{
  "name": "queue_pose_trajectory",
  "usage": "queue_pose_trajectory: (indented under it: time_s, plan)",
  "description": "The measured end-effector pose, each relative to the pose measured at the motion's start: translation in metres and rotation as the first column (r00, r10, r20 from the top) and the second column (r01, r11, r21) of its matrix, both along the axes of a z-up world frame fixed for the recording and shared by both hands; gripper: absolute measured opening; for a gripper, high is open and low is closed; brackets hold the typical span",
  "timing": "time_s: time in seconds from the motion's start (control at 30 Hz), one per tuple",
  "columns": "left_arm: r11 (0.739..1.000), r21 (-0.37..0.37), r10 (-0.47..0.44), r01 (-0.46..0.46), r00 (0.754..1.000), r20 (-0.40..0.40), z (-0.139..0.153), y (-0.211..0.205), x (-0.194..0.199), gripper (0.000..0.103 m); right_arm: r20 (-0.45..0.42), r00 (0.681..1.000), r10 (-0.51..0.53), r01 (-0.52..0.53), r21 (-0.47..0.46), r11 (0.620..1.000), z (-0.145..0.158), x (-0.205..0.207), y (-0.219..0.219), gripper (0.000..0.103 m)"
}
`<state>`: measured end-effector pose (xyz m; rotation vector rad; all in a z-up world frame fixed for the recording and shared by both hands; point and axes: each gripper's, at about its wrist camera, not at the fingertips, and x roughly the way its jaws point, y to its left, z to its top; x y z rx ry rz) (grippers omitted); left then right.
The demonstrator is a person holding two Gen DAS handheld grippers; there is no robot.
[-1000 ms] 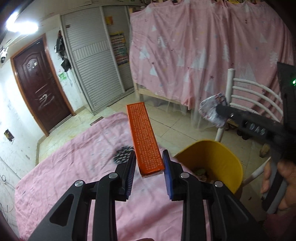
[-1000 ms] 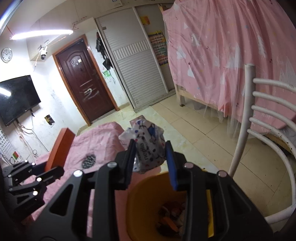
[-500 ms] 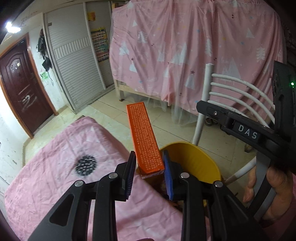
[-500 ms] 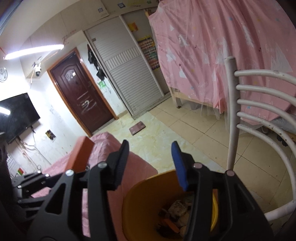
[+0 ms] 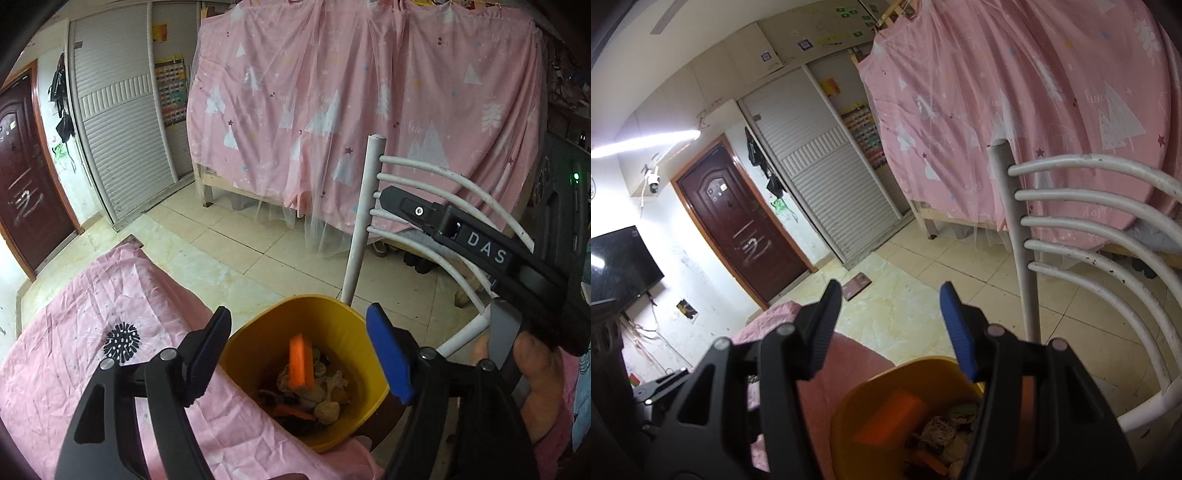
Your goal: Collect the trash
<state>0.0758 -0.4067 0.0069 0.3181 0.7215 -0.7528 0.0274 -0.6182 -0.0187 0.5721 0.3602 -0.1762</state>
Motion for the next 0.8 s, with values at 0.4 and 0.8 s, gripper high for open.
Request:
queue_pose_trajectory:
  time_s: [0.4, 0.8]
  plan:
    - [0.996, -0.037, 0.088, -0.085, 0.994, 0.071, 0.016, 0.057, -0.006, 0.071, -0.019, 0.997, 0.072, -0.073, -0.079, 0.994, 0.003, 0.016, 0.046, 0.071]
    - [0.947, -0.068, 0.322, -0.314, 0.926, 0.198, 0.020, 0.152, -0.005, 0.075, -0.014, 0.984, 0.177, -0.177, -0.186, 0.966, 0.011, 0.032, 0.124, 0.094]
